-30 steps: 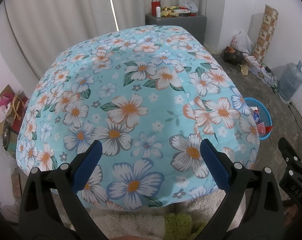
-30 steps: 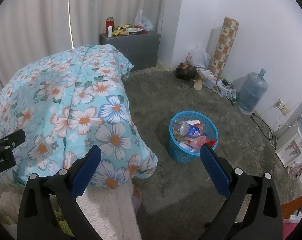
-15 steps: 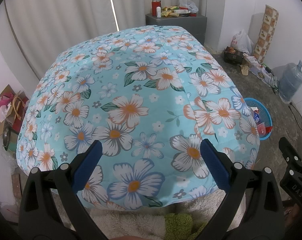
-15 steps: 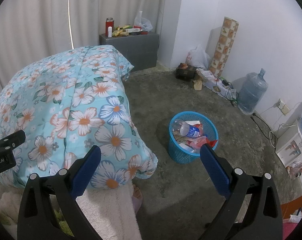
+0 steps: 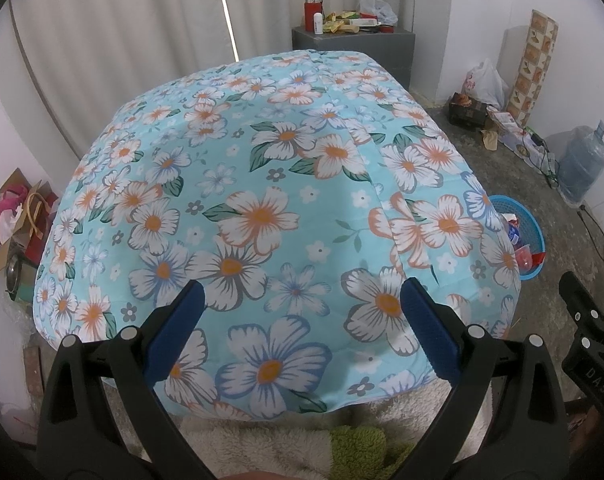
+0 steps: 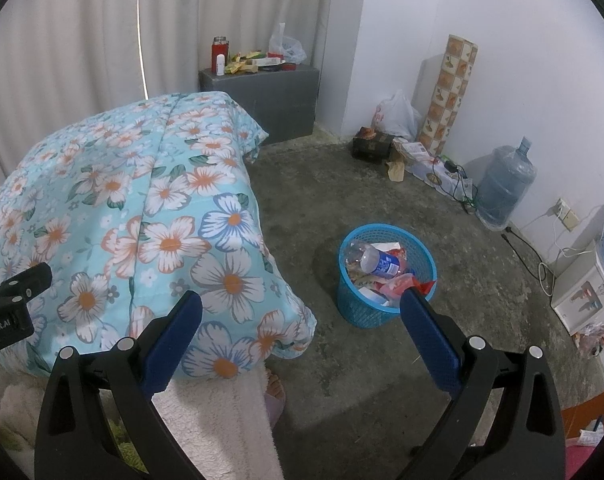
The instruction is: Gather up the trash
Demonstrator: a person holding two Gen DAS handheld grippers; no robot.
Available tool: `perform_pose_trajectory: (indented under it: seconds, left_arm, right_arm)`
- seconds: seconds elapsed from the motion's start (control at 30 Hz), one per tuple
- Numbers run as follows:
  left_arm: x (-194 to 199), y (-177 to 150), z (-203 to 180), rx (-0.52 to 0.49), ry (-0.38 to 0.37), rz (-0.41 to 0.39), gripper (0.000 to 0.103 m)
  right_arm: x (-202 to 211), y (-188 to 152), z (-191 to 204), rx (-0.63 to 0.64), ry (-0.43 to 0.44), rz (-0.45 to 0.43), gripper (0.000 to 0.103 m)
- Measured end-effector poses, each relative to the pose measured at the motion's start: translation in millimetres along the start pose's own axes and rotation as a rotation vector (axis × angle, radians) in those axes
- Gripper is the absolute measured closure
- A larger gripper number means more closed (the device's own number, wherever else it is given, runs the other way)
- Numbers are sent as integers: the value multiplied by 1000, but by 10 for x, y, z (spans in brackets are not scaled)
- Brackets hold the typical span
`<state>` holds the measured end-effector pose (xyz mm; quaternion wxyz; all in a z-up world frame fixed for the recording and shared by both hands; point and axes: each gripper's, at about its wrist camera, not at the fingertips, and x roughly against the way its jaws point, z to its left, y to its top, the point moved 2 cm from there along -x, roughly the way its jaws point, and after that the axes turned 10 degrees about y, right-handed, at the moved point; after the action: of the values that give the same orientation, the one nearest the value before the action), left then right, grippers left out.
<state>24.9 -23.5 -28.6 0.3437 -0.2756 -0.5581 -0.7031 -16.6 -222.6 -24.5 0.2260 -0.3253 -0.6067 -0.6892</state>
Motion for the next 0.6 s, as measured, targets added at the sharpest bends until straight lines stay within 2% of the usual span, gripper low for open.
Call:
perform_pose_trajectory:
  seconds: [0.6]
  left_arm:
    - [9,-13,-6,1,0,1,9]
  right_arm:
    - [-2,-4,9,-3,-1,-1,7]
